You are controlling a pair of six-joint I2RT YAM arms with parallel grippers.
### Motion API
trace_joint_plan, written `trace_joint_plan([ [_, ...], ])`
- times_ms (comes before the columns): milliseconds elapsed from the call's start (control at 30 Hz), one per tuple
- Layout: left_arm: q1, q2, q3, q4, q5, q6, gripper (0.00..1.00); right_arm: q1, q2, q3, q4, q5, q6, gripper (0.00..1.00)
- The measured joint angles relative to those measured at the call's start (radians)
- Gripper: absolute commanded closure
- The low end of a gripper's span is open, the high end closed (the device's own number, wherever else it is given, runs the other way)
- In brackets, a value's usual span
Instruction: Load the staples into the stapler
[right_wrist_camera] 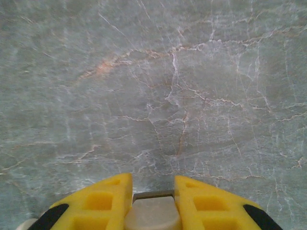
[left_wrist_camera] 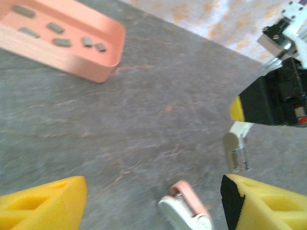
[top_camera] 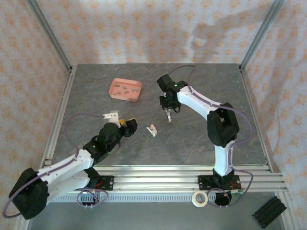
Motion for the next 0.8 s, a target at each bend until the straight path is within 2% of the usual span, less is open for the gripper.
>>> trace_joint_plan([
  [167, 0.000, -0.043, -0.014, -0.092, -0.048, 0.003, 0.26, -0.019, 0.077, 0.092, -0.064, -0.025, -0.026, 0.84],
  [433, 0.000, -0.010, -0.014, -0.111, -0.053, 0.007, 0.26, -0.051, 0.163, 0.191, -0.135, -0.029, -0.038, 0.82],
  [800, 0.000, 0.017, -0.014, -0.112, -0.051, 0.007, 0.26, -0.087, 0.219, 0.211, -0.155, -0.020, 0.011, 0.77],
])
